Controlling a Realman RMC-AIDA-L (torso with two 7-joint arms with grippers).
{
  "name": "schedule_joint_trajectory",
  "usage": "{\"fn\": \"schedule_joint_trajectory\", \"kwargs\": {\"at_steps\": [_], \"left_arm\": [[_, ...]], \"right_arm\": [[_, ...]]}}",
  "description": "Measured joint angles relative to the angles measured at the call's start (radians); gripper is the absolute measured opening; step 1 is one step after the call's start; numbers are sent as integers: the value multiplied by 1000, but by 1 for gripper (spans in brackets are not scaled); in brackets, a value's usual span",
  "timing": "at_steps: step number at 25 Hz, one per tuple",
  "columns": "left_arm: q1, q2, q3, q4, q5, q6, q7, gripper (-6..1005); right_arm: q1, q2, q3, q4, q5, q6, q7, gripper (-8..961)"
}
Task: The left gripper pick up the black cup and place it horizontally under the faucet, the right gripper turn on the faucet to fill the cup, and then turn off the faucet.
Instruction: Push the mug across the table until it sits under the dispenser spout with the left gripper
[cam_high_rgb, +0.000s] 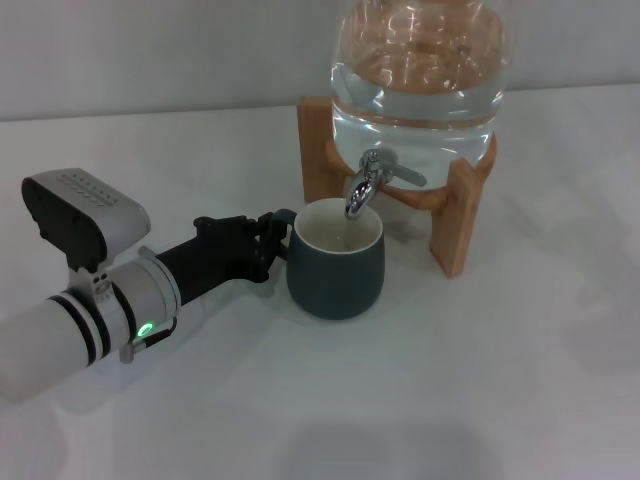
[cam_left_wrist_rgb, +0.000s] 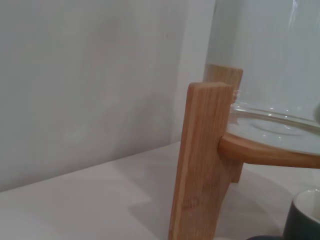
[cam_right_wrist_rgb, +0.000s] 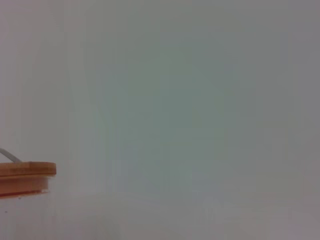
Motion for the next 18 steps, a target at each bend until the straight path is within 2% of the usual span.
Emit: {"fn": "schedule_joint_trajectory", "kwargs": {"at_steps": [18], "left_arm": [[6,3,0,9,-5,-2,-2,130]], "right_arm": [[3,0,0,0,0,-6,-1,842]]}}
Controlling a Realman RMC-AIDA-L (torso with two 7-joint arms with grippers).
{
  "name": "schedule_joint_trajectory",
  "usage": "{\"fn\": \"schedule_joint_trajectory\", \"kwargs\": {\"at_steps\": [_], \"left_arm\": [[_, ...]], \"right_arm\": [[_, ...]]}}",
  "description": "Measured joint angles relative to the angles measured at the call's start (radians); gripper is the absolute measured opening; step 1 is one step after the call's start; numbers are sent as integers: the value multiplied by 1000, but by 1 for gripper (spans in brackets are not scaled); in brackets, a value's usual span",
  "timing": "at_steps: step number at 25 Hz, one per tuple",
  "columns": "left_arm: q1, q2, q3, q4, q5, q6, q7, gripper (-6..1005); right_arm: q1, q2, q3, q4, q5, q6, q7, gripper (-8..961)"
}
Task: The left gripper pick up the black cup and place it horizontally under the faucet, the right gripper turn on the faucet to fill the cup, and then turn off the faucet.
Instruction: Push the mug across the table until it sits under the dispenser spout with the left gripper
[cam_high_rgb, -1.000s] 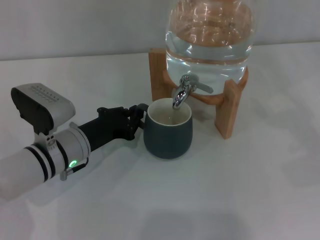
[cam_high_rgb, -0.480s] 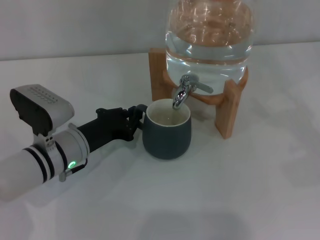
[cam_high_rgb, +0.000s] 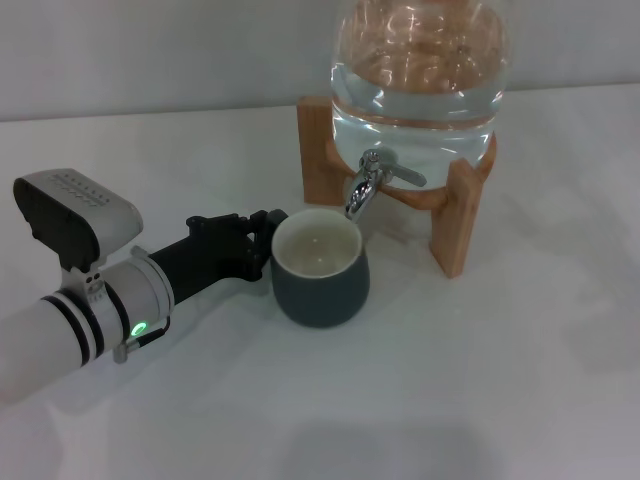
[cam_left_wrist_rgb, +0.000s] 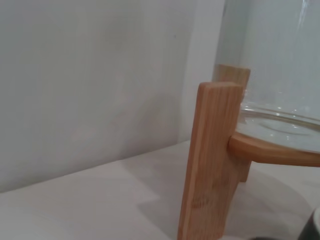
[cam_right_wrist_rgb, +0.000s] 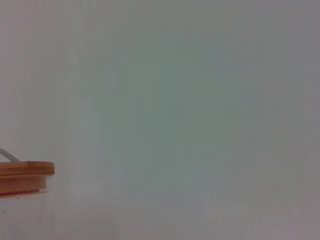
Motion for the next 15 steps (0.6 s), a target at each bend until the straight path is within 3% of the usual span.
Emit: {"fn": "schedule_joint_trajectory", "kwargs": {"at_steps": [8,15], "left_arm": [[-3,0,0,0,0,10,-2,239],[-1,1,0,0,0,15,-4,249]], "right_arm": [[1,0,0,0,0,-1,0,842],[2,0,0,0,0,-1,0,842]]}}
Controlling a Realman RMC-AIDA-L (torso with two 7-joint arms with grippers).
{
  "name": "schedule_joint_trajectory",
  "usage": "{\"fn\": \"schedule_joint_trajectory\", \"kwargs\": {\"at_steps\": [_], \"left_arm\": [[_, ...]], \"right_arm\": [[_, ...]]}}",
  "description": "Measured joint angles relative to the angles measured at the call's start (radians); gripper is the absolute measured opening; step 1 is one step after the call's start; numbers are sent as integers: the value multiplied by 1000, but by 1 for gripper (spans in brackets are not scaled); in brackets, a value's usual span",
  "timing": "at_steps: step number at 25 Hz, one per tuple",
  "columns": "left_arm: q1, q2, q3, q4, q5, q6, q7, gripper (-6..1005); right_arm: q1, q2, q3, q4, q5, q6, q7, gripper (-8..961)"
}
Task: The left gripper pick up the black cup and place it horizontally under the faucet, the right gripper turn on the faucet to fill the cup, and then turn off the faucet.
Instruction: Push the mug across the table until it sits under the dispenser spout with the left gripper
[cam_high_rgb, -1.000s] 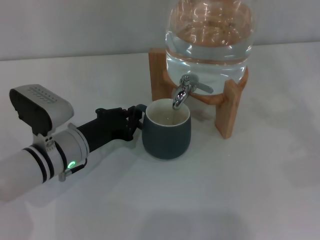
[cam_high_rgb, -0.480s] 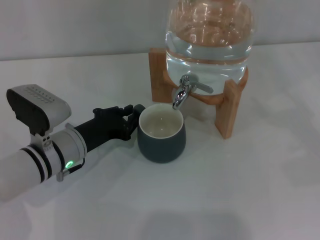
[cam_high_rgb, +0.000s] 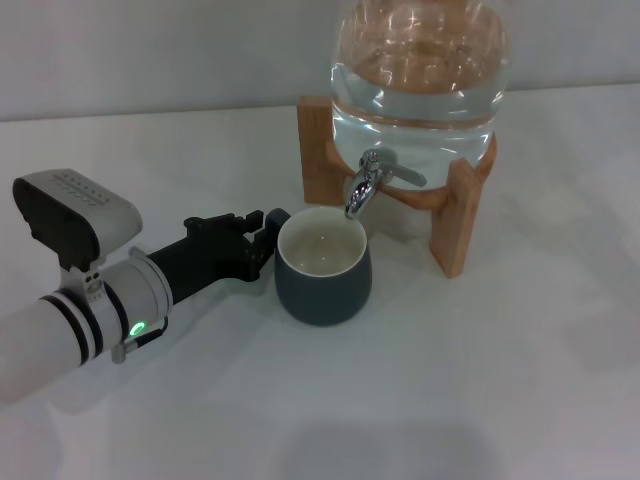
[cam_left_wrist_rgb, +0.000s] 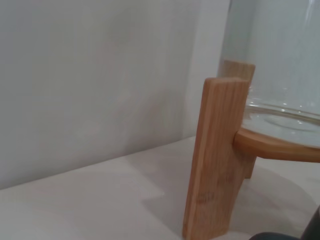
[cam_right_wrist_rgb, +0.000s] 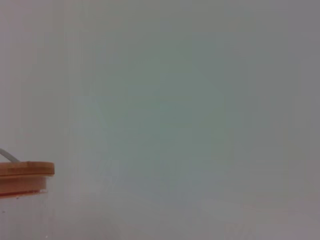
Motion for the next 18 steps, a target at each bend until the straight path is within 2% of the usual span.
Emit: {"fn": "schedule_joint_trajectory", "kwargs": {"at_steps": [10,15,18], "left_arm": [[0,1,0,0,-1,3,0,263],[0,1,0,0,-1,10,-1,351],[-2,1,0,-2,-1,10,-1,351]], "right_arm": [[4,0,0,0,0,-1,0,842],[4,0,0,0,0,-1,0,842],[5,0,0,0,0,-1,0,841]]}}
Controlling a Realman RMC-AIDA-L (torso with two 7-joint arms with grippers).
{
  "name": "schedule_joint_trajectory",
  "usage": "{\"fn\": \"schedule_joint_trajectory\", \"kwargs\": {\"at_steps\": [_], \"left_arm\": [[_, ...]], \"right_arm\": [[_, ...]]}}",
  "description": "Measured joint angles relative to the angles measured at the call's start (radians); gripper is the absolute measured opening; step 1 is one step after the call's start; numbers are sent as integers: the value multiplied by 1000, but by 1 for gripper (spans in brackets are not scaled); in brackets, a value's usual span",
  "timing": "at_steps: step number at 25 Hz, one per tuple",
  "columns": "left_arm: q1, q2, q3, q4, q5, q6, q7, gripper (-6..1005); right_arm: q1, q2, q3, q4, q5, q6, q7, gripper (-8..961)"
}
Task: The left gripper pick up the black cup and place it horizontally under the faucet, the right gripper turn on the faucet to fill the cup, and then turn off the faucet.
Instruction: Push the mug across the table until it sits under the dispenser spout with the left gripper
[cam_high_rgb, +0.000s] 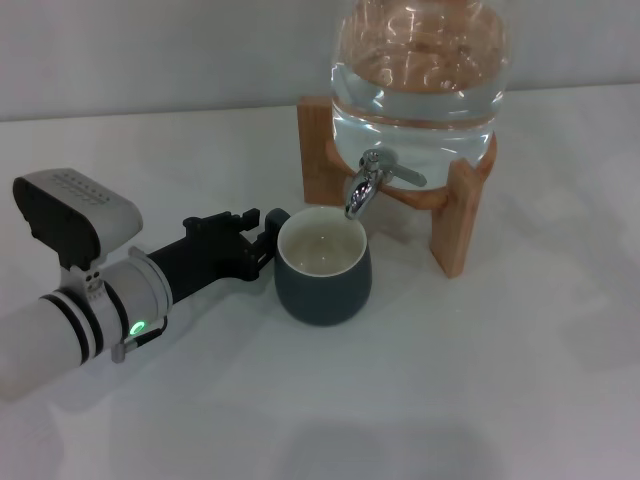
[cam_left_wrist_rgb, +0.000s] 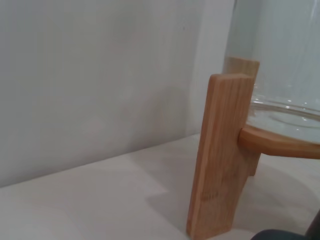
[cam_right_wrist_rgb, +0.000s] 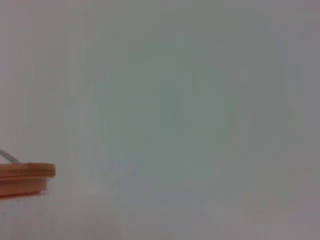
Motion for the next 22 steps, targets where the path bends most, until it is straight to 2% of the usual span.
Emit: {"fn": "schedule_joint_trajectory", "kwargs": {"at_steps": [22], "left_arm": [[4,-2,0,-1,-4,-12,-13,352]], "right_arm": [[1,-3,0,0,0,-1,0,841]]}}
